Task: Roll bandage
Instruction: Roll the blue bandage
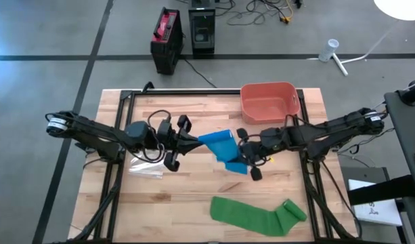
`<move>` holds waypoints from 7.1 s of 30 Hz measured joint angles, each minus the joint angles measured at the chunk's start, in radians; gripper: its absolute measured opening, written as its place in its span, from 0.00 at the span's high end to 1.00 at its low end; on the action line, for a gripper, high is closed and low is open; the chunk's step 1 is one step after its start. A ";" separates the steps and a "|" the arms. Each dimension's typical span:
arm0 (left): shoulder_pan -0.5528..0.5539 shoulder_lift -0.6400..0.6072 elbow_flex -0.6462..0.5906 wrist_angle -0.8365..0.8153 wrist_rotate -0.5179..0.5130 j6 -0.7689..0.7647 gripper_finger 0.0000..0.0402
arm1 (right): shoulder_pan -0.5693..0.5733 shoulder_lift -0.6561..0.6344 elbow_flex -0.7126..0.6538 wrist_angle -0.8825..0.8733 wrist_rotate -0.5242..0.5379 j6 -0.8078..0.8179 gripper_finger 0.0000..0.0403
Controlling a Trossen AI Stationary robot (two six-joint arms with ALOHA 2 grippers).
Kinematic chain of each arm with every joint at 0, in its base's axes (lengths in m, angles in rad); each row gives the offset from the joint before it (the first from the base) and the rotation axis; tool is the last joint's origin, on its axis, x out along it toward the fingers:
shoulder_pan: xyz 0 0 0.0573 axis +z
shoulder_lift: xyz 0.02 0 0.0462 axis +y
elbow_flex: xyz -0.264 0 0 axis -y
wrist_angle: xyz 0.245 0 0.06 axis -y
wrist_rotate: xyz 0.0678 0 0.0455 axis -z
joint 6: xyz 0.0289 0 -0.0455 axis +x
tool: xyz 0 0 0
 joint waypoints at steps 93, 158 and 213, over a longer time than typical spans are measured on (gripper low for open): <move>0.005 0.306 0.000 -0.198 -0.223 0.091 1.00 | -0.129 0.051 0.187 0.471 0.225 0.532 0.42; -0.160 0.422 0.036 -0.137 -0.053 0.227 1.00 | -0.285 0.154 0.132 0.153 0.221 0.993 0.23; -0.197 0.272 0.072 -0.183 0.010 0.068 1.00 | -0.103 -0.343 0.068 -0.469 0.060 0.227 0.23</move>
